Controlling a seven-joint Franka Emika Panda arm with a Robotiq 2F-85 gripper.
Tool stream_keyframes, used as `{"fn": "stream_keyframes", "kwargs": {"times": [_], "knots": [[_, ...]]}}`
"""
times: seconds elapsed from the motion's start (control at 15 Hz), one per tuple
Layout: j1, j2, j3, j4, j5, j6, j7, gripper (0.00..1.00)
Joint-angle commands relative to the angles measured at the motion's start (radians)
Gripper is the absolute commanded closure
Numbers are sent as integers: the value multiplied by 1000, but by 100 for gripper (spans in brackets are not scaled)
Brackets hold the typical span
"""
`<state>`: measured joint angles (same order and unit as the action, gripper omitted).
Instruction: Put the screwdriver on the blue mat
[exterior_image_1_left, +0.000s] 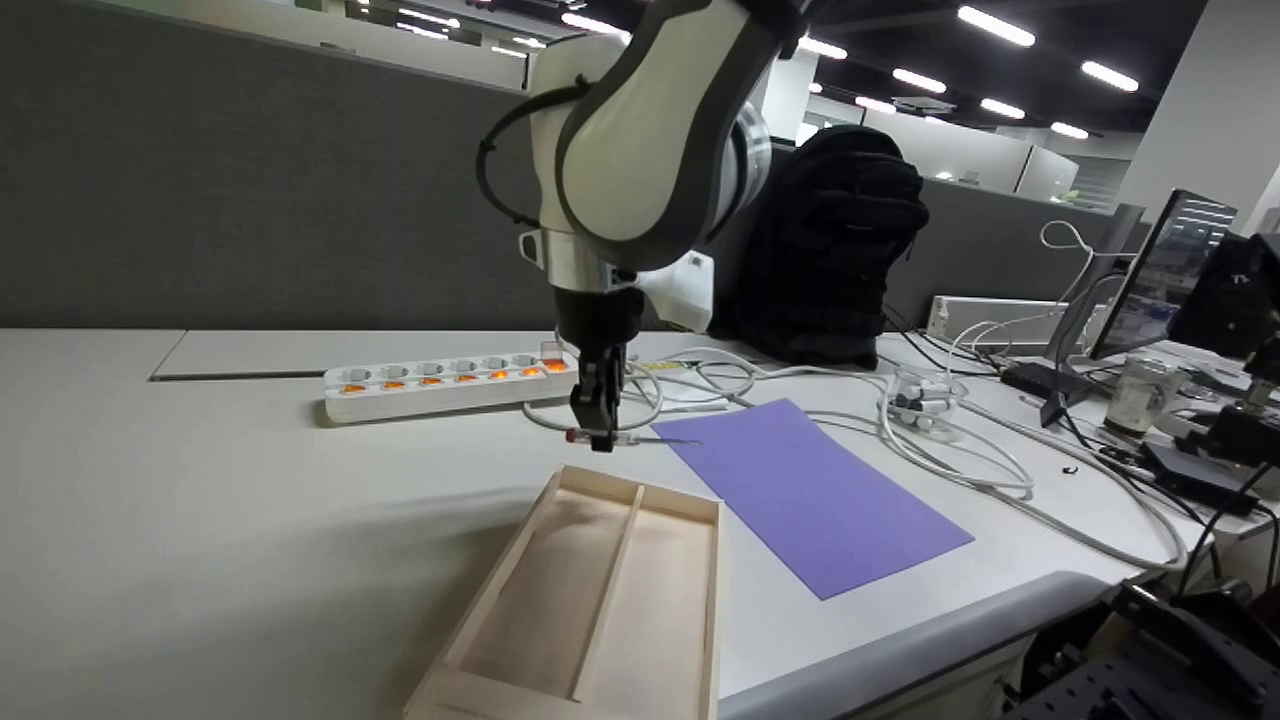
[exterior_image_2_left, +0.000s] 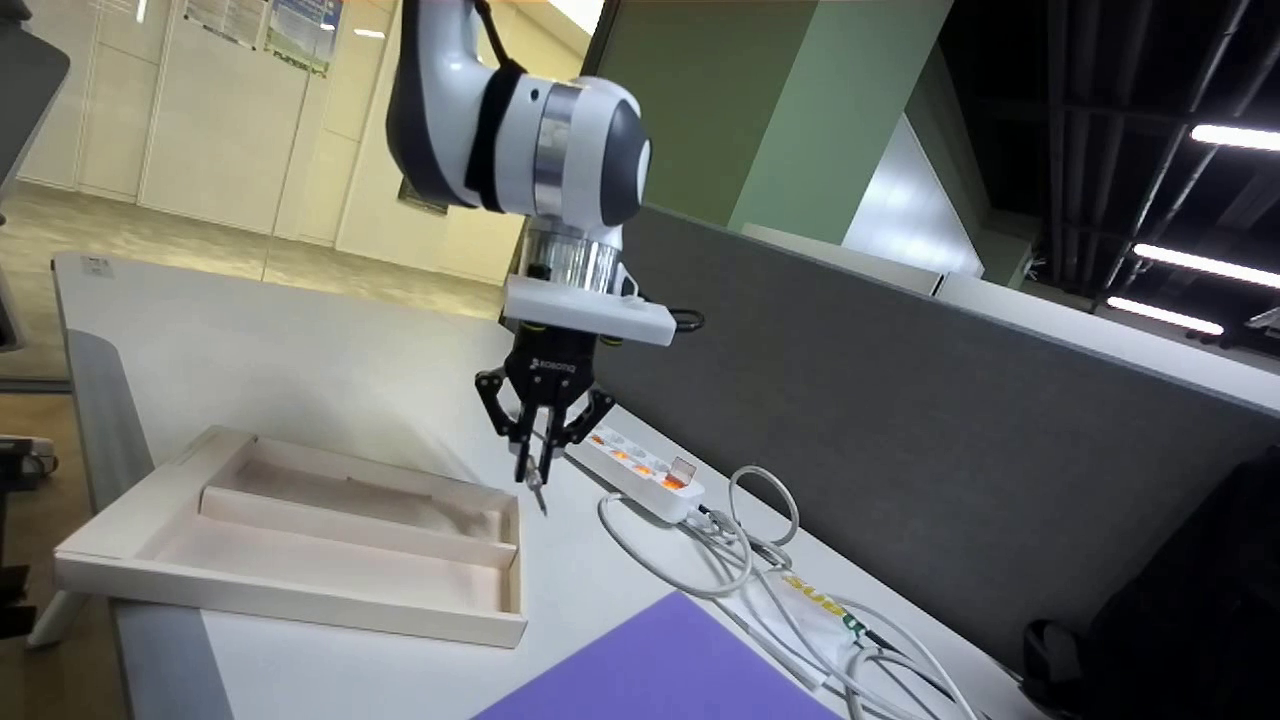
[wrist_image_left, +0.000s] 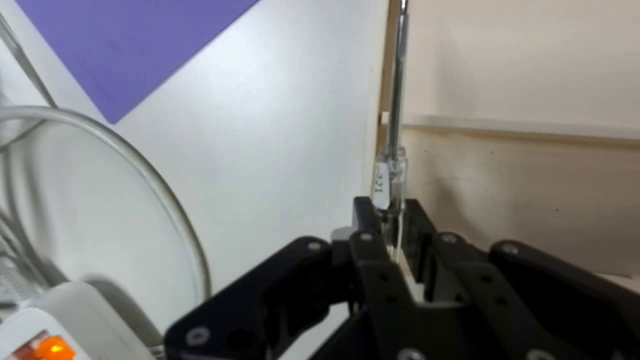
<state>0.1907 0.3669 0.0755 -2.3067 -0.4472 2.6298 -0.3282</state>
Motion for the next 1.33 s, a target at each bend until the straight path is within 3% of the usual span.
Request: {"fn": "stream_keyframes", "kwargs": {"times": [0.0,0.47,0.93,1.27], "knots": [[-21,-117,-56,-62,-25,-18,121,96],[-128,-200,-185,-138,-64,-6,272,96],[-243,-158,-248,-155,21,9,320,96],[-219,-93,-296,-123,-19,119,485,96]]}}
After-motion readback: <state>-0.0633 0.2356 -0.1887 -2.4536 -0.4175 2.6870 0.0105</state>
